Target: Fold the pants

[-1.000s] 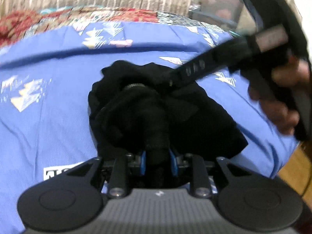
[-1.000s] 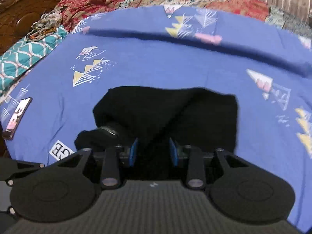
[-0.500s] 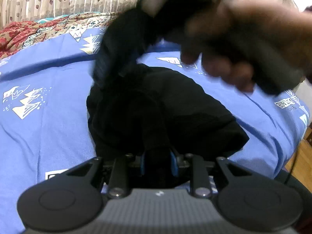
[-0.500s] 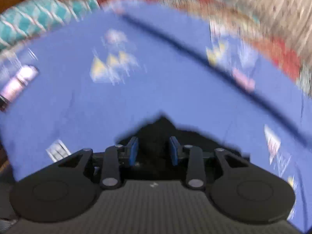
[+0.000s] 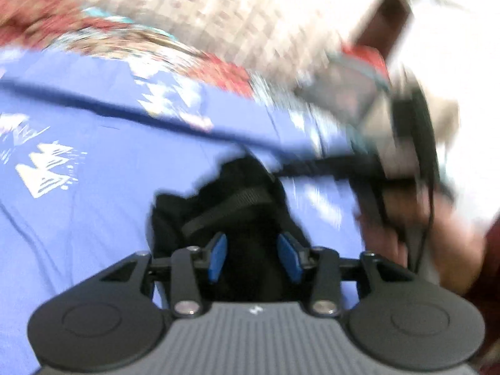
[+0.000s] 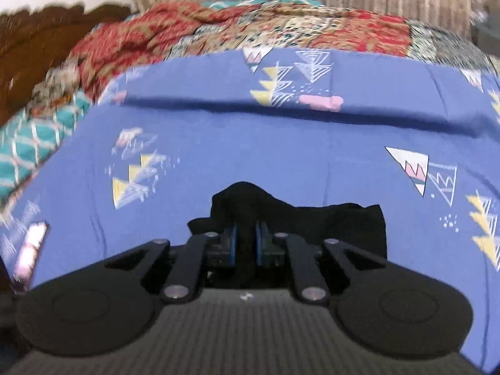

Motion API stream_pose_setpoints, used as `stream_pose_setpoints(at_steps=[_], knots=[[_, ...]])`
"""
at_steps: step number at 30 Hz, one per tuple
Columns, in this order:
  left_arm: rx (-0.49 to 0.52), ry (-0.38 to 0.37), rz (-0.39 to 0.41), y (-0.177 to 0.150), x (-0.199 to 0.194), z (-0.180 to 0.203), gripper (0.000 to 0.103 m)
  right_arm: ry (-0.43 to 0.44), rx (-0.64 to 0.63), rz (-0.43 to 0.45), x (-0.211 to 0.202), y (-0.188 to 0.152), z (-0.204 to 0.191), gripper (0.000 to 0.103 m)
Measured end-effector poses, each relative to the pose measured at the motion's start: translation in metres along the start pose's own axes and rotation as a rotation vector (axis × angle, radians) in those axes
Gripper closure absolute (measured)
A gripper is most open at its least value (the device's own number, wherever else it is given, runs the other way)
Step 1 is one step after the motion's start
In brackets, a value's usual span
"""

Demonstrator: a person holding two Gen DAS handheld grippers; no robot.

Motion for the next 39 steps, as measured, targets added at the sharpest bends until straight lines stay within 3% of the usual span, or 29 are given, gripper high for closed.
stream_pose_setpoints(at_steps=[2, 4, 7, 9, 11, 16, 19, 25, 27, 29, 34, 35, 37, 39], knots=[[-0.134, -0.015, 0.057, 0.020, -0.005, -0.025, 0.063, 0.031, 0.067, 0.005, -0.003, 0.002, 0.003, 0.089], [-0.179, -0.019, 0.072, 0.030, 0.006, -0.040, 0.064, 0.055, 0.123, 0.020, -0.005, 0.004, 0.004, 0.089], [-0.217, -0.040, 0.003, 0.026, 0.048, -0.051, 0.065, 0.062, 0.181, 0.061, -0.017, 0.005, 0.009, 0.089], [-0.270, -0.085, -0.083, 0.011, 0.078, -0.053, 0.065, 0.066, 0.228, 0.086, -0.025, 0.006, 0.014, 0.089], [-0.357, -0.183, -0.142, -0.010, 0.099, -0.045, 0.065, 0.072, 0.259, 0.095, -0.029, 0.008, 0.017, 0.089], [-0.467, -0.335, -0.134, -0.034, 0.104, -0.029, 0.063, 0.103, 0.265, 0.056, -0.017, 0.013, 0.013, 0.089], [-0.511, -0.310, -0.111, -0.041, 0.092, -0.050, 0.061, 0.142, 0.288, 0.004, 0.004, 0.016, -0.003, 0.088], [-0.581, -0.111, -0.076, -0.055, 0.048, -0.109, 0.058, 0.259, 0.377, -0.219, 0.071, -0.016, -0.040, 0.080], [-0.581, -0.103, -0.064, -0.054, 0.035, -0.113, 0.057, 0.324, 0.433, -0.238, 0.071, -0.021, -0.040, 0.080], [-0.563, -0.098, -0.046, -0.045, 0.025, -0.116, 0.049, 0.377, 0.453, -0.190, 0.054, -0.012, -0.033, 0.075], [-0.562, -0.075, -0.009, -0.011, 0.025, -0.124, 0.034, 0.338, 0.268, -0.003, -0.007, 0.001, -0.026, 0.052], [-0.553, -0.073, -0.017, -0.004, 0.029, -0.123, 0.021, 0.332, 0.198, 0.031, -0.020, -0.004, -0.030, 0.045], [-0.515, -0.068, -0.053, 0.009, 0.042, -0.118, 0.005, 0.316, 0.027, 0.096, -0.043, -0.019, -0.045, 0.031], [-0.461, -0.078, -0.121, 0.016, 0.058, -0.108, 0.004, 0.267, -0.146, 0.136, -0.055, -0.042, -0.061, 0.023]])
Point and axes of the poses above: each gripper's, at about its wrist camera, not at the fingertips, and x roughly the way its jaws point, z to its right, y to its top, the point moved 6 cm from there along x, roughly the way its jaws point, and after that the axes turned 8 degrees about -y, right-handed, at the moved point
